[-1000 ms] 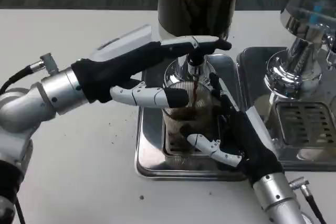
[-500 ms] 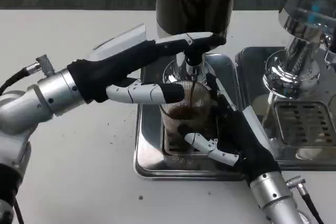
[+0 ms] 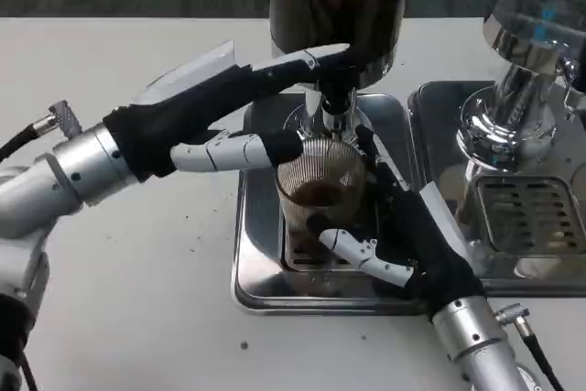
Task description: Grasp the cup under the faucet to collect the drink, then remove the cup.
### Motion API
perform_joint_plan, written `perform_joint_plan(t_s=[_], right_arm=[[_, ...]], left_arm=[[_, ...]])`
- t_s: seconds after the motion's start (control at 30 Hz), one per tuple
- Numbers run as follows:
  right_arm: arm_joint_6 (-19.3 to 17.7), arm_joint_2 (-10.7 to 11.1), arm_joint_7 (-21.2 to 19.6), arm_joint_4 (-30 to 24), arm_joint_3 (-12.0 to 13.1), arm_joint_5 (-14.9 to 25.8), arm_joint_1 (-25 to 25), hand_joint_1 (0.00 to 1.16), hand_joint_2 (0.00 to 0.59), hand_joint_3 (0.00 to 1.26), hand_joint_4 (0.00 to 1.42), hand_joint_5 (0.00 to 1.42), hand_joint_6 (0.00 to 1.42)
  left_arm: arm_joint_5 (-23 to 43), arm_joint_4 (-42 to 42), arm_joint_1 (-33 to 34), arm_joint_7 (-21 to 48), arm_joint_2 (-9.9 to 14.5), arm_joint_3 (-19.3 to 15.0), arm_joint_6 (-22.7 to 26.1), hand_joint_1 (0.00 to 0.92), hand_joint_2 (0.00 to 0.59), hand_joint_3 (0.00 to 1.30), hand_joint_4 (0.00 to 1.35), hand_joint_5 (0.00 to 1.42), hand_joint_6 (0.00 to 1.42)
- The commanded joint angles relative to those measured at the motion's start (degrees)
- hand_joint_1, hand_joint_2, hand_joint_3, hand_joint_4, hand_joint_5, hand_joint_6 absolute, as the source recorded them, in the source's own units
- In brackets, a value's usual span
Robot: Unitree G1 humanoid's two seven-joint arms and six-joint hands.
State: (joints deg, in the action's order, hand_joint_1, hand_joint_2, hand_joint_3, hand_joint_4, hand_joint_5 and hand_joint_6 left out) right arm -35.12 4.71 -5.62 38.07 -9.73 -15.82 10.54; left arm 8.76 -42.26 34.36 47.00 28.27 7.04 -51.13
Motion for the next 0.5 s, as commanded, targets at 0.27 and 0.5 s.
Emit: perform_joint_plan(t_s=[0.27,0.5], right_arm=[[-0.9,0.2,1.5,0.0,0.3,1.7,-0.1,0.60,0.228,0.00,0.00,0.03,0.13],[-0.8,0.3,2.0,0.0,0.1,1.8,0.0,0.59,0.232,0.00,0.00,0.03,0.13]], left_arm=[[3.3,-2.1,-1.4,2.3,-1.4,-4.4,1.6,0.000,0.101,0.14,0.13,0.16,0.16],[5.1,-2.5,-2.3,2.6,-1.5,-7.5,2.5,0.000,0.100,0.16,0.16,0.19,0.18]])
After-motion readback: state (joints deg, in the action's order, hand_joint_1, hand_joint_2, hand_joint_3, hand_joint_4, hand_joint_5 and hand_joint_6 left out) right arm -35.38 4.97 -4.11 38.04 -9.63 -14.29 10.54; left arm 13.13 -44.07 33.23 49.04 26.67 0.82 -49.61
